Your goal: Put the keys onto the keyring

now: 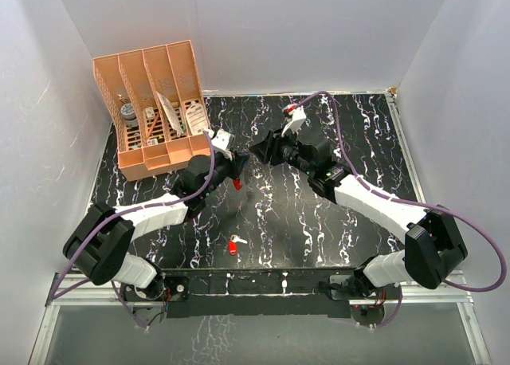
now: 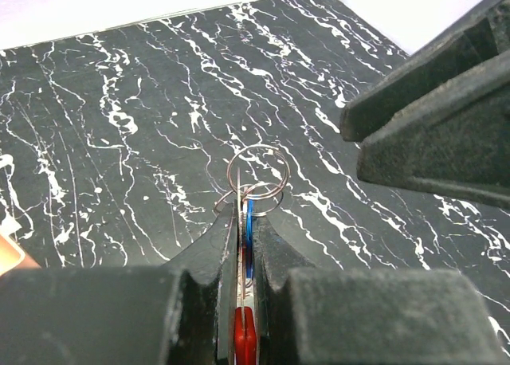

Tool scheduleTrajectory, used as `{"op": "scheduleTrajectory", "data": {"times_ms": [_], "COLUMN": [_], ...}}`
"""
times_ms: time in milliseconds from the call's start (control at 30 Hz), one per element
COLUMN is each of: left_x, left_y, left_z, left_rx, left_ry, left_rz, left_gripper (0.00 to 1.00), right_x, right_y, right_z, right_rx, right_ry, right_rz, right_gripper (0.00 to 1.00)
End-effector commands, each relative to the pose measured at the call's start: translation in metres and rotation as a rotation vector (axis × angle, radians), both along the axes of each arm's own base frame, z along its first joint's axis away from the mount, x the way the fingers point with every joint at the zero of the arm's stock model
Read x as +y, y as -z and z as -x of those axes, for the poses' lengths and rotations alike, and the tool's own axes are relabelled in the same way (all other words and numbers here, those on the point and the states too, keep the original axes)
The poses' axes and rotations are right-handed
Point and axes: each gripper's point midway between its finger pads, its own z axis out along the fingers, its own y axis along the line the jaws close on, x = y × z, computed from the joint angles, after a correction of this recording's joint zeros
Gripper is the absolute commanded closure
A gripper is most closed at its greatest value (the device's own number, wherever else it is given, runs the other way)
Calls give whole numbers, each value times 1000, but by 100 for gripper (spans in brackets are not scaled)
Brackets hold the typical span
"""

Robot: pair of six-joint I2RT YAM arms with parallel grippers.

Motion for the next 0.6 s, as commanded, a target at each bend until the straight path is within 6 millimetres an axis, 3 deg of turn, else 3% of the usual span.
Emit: {"op": "scheduleTrajectory", "data": {"times_ms": [0,567], "left_x": [-9,-13], "left_y": [-66,-78], "left_z": [6,12], "left_rx": [-107,-108], "left_ry": [45,78], "left_rz": [135,170], "left_gripper": [100,100], "right_x": [2,5], "right_y": [-49,-42], "right_z": [-7,-13], "right_rx": [-136,-129], "right_ry": [13,20], "right_rz": [-129,-122], "right_gripper": [65,68]}}
